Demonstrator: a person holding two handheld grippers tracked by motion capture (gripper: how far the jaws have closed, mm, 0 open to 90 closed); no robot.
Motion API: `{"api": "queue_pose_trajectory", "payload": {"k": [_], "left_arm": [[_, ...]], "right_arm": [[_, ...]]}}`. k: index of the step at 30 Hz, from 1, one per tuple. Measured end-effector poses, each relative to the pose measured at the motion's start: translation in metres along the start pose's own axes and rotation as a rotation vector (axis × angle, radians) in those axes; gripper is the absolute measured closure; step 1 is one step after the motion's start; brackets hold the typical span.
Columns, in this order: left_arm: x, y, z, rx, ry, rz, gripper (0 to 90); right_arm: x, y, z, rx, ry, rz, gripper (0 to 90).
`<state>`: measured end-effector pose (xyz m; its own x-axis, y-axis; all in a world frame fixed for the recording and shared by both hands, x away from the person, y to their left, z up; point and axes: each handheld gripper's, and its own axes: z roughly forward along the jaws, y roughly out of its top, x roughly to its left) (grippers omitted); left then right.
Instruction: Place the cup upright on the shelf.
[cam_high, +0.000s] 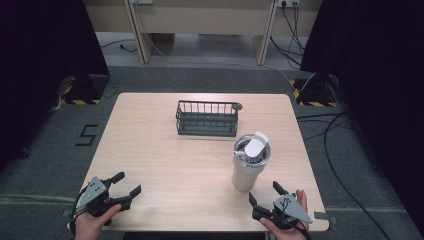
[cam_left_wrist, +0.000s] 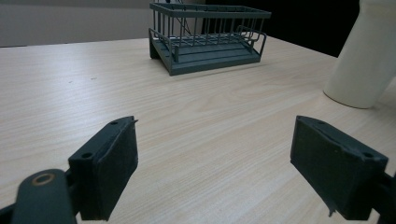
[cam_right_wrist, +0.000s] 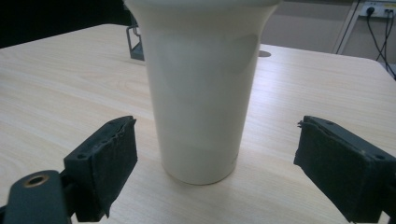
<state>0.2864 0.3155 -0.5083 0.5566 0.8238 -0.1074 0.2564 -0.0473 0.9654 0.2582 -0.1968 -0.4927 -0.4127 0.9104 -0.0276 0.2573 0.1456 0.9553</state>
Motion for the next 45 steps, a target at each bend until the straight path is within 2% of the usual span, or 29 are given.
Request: {"api": "queue_pose_trajectory", "payload": {"k": [6,13,32,45], "left_arm": [[0.0,0.0,-0.002,-0.001,0.004,0.011,14.3],[0.0,0.0,-0.001,-0.003,0.003,0.005,14.3],[0.0,0.0,-0.002,-0.003,-0.002,0.001,14.3],[-0.001,0.0,-0.002,-0.005,-0.009,-0.002,14.2]], "right_arm": [[0.001,0.0,0.001,-0.001,0.004,-0.004,12.8],[0.0,0.002,0.008,0.001,0.008,-0.004,12.9],[0.003,0.013,0.041,0.012,0.026,-0.024,12.4],[0.005,0.021,0.063,-0.005,0.033,-0.015,11.1]]}}
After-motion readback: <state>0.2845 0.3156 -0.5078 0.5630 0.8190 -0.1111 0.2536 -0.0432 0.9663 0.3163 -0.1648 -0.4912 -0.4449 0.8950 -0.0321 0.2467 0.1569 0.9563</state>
